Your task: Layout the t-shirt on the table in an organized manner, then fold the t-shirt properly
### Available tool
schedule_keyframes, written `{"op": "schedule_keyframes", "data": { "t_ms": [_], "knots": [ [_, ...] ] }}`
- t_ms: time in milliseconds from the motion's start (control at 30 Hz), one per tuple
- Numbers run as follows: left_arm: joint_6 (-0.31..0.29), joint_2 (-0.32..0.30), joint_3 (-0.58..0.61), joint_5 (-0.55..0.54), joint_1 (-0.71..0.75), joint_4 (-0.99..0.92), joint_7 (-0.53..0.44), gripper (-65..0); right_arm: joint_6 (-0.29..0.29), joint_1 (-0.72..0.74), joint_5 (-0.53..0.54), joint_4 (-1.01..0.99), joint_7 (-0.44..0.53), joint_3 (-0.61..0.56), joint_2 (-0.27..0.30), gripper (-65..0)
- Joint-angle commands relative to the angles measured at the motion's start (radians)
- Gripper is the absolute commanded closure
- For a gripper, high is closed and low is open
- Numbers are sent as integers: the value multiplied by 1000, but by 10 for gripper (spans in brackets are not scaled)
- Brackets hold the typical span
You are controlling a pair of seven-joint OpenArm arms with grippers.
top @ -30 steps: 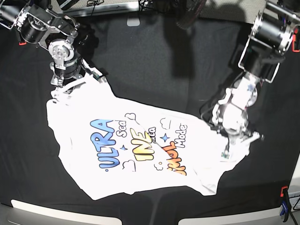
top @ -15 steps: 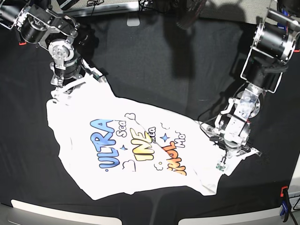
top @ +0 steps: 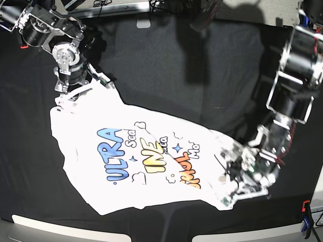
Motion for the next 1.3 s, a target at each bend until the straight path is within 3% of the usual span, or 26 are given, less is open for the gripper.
{"op": "schedule_keyframes", "data": {
  "t_ms": [0, 200, 400, 533, 667, 800, 900, 1133, 1267],
  "knots": [
    [-16, -23, -6, -46, -54, 14, -17, -185, -11, 11, -20, 16, -2, 10, 14, 0],
    [-38, -92, -6, -236, -168, -21, -56, -185, -11, 11, -20, 16, -4, 10, 13, 0],
    [-28, -110, -6, -565, -269, -377, -131, -185, -10, 11, -20, 16, -26, 10, -14, 0],
    [-39, -87, -6, -575, -296, -621, -218, -185, -10, 11, -21, 16, -26, 10, -45, 0],
    [-45, -87, -6, -615, -296, -724, -278, -185, -10, 11, -20, 16, -26, 10, -63, 0],
    [-171, -87, -6, -687, -297, -725, -280, -185, -10, 11, -20, 16, -26, 10, -66, 0],
    [-219, -67, -6, -698, -296, -721, -280, -185, -11, 11, -21, 16, -26, 10, -66, 0],
    [-217, -10, -6, -550, -293, -721, -404, -185, -9, 11, -21, 16, -31, 10, -67, 0],
    [-175, -11, -6, -480, -294, -721, -488, -185, 13, 11, -21, 16, -57, 10, -66, 0]
  ]
}}
